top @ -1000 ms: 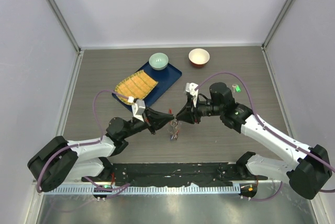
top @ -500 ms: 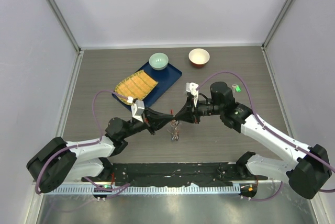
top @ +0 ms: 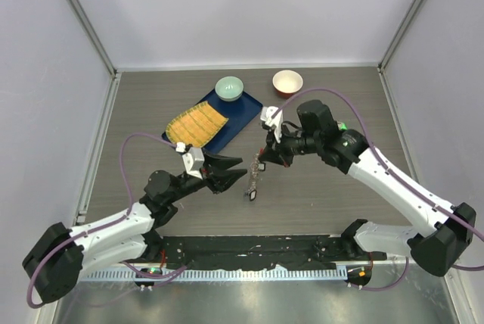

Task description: Put the keys on the keyring

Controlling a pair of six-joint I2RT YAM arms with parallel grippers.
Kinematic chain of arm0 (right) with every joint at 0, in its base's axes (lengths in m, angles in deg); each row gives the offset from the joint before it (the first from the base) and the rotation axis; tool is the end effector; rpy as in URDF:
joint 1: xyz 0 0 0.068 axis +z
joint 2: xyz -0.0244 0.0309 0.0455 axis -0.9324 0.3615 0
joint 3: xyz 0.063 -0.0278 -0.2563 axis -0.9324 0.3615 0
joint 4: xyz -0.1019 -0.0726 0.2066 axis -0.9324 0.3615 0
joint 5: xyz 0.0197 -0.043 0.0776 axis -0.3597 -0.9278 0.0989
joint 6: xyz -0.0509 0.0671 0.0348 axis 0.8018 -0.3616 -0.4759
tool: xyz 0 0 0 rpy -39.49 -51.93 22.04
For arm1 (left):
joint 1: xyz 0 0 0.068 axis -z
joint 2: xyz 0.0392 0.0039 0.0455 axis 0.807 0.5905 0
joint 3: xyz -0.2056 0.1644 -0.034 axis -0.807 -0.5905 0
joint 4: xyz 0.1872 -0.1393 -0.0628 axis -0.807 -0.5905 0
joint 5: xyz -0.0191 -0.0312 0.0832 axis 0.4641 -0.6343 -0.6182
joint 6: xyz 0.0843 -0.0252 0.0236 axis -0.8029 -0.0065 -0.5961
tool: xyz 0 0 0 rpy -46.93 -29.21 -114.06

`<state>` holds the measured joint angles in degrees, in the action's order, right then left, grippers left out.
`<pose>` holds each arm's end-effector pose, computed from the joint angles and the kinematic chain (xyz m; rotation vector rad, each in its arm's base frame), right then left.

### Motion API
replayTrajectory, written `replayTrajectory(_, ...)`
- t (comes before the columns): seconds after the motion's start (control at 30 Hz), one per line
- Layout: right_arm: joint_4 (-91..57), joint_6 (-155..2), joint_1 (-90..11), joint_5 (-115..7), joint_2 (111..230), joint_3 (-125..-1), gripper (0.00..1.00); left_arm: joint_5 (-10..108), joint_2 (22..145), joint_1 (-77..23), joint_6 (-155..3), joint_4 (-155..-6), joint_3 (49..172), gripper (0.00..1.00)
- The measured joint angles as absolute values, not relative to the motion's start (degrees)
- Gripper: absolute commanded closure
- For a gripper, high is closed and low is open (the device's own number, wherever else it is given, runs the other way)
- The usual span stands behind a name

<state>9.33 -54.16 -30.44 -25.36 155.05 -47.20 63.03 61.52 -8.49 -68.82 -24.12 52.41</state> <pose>0.1747 0.1997 0.3075 -1.2998 1.7159 0.9025 0.1332 -0.1788 0.2709 0.6540 1.2022 -1.1974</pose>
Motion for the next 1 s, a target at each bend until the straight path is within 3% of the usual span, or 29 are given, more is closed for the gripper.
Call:
replayTrajectory(0.23, 28.9, -49.5, -22.7, -44.9, 164.5, -68.3, 0.99, 58.4, 56.4, -8.5, -74.3, -37.8, 53.2, 0.25)
replayTrajectory(0.33, 33.5, -49.3, -20.3, -49.5, 168.0, -72.7, 0.99, 57.5, 57.4, -8.4, -74.8, -40.1, 53.2, 0.17)
replayTrajectory(0.73, 37.2, -52.3, -18.4, -54.7, 171.3, -73.5, 0.99, 47.7, 67.0, 0.6, -77.7, -37.9, 53.3, 0.11)
replayTrajectory(1.0, 37.2, -53.6, -17.8, -54.8, 171.3, -73.5, 0.99, 38.8, 75.9, 4.7, -80.4, -31.0, 53.8, 0.18)
